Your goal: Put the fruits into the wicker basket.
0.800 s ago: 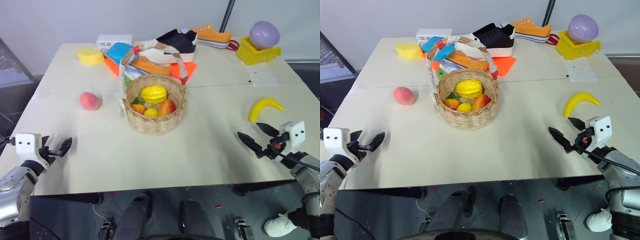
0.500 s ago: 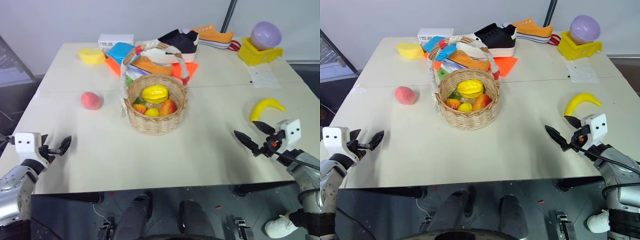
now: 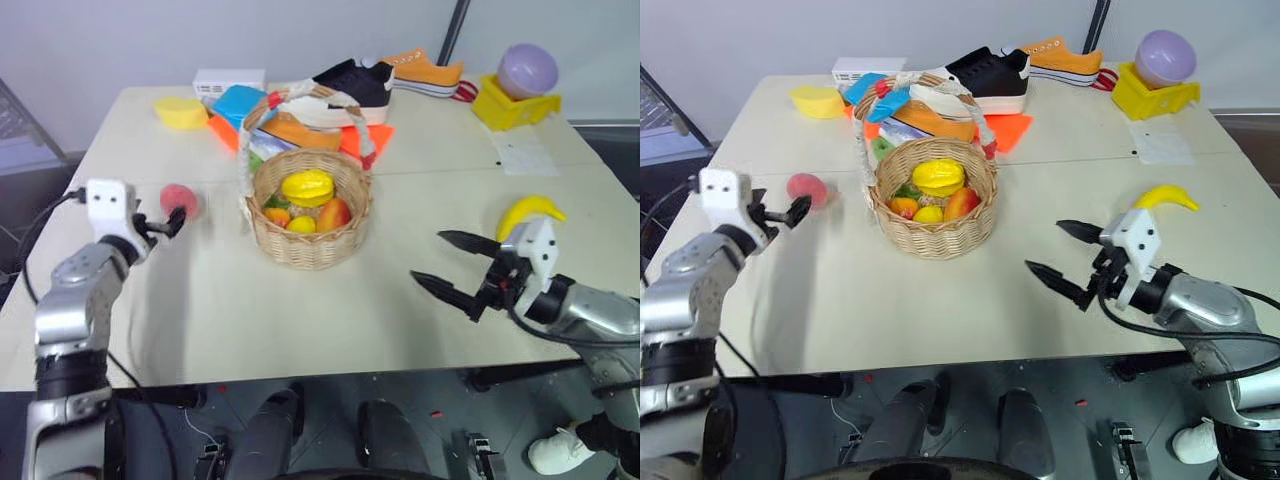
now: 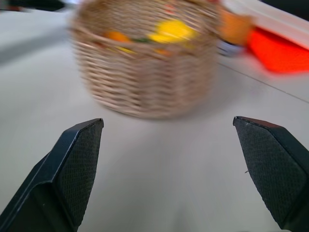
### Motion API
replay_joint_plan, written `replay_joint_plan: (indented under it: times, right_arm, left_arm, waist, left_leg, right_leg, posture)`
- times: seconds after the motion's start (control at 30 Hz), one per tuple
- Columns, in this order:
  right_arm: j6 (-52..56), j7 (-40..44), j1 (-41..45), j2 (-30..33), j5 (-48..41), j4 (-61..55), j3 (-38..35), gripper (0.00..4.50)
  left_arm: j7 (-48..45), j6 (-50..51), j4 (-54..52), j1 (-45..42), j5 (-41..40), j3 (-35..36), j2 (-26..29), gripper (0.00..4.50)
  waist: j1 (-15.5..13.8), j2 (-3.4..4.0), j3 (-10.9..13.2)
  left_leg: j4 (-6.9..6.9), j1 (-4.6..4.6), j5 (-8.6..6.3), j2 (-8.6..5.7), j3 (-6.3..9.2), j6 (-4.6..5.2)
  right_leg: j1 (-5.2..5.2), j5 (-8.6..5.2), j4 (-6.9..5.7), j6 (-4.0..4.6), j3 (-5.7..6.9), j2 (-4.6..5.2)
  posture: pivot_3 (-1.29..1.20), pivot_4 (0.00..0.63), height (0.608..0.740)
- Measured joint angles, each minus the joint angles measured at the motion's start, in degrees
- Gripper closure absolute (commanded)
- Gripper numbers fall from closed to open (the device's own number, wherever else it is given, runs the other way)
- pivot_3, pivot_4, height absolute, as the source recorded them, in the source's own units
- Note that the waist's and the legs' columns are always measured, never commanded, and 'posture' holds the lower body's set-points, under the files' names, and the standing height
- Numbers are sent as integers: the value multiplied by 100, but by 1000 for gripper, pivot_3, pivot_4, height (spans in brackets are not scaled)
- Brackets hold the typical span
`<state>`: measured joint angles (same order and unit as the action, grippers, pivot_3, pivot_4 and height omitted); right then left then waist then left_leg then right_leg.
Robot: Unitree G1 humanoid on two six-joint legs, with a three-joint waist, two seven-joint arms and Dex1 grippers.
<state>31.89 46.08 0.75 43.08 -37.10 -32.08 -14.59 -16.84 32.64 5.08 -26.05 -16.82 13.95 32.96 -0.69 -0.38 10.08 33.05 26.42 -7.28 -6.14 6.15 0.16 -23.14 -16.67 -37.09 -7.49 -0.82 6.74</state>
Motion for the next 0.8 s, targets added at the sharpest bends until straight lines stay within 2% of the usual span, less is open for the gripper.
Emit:
replay_joint_plan:
  times: [0.27,0.53,0.73,0.8]
  right_arm:
    - [428,-127,338,24,-430,-756,454,1]
    - [485,-177,413,56,-476,-935,663,1]
    - [469,-188,447,56,-472,-935,730,1]
    - [454,-189,447,56,-467,-935,730,0]
  left_arm:
    - [379,310,1237,-1264,509,-394,-122,0]
    - [334,822,1659,-1543,674,-467,-54,0]
    - [295,776,2115,-1759,716,-554,-133,0]
    - [287,643,2310,-1767,739,-555,-172,886]
  waist:
    - [0,-14,5]
    - [-4,-23,4]
    - [19,-26,2]
    - [22,-26,2]
  left_leg:
    - [1,1,2,-2,0,0]
    - [8,0,2,-3,1,0]
    - [11,-4,2,-2,0,0]
    - [11,-3,2,-1,1,-1]
  right_leg:
    - [0,10,2,-21,2,-2]
    - [3,15,1,-31,4,-2]
    - [8,19,-1,-34,1,-2]
    - [6,20,-4,-35,2,-3]
  posture:
    - [0,150,740]
    - [0,150,740]
    - [0,150,740]
    - [0,150,740]
